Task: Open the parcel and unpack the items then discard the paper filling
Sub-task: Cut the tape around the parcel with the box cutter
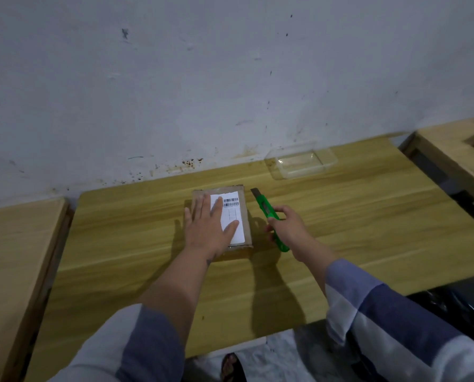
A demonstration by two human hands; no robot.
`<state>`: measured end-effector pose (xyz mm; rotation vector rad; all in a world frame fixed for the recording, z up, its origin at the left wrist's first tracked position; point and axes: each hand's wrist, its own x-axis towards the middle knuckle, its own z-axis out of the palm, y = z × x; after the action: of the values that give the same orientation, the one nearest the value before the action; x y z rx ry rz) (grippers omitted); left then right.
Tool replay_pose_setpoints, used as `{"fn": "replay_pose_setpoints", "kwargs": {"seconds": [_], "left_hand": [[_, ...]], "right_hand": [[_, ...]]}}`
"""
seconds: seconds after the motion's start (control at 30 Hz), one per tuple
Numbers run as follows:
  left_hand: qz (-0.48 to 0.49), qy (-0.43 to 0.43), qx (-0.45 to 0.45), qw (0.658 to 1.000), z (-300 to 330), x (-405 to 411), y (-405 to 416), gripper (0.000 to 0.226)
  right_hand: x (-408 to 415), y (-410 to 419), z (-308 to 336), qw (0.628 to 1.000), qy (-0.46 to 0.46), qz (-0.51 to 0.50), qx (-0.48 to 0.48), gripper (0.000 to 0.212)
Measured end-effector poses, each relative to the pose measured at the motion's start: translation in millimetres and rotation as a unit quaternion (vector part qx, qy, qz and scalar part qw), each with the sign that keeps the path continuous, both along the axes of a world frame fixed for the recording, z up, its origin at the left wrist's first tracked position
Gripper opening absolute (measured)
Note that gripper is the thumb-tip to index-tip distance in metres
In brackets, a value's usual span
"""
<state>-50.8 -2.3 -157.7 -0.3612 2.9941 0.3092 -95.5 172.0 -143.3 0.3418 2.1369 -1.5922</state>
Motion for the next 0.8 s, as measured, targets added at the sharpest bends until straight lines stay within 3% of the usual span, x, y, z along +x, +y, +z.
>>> {"fn": "replay_pose_setpoints", "kwargs": {"seconds": [0.27,0.47,0.63,0.8], "left_hand": [[-0.039,0.020,-0.016,0.999,-18.8,-2.8,2.4,0.069],[-0.036,0.031,-0.020,0.999,-21.0,-3.5,3.1,0.070],[-0.037,0.036,-0.017,0.999,-21.5,-2.2,4.0,0.083],[-0.036,0.031,-0.013,0.999,-18.8,-2.1,4.6,0.072]], "right_hand": [[-7.1,-9.8,-4.7,0.999,0.016,0.035,-0.002,0.049],[-7.7,-11.2,-7.0,0.999,0.017,0.032,-0.010,0.045],[-8.4,-11.2,-5.9,0.999,0.009,0.037,-0.003,0.045],[-10.2,-14.7,-3.2,0.999,0.005,0.041,-0.002,0.046]]}}
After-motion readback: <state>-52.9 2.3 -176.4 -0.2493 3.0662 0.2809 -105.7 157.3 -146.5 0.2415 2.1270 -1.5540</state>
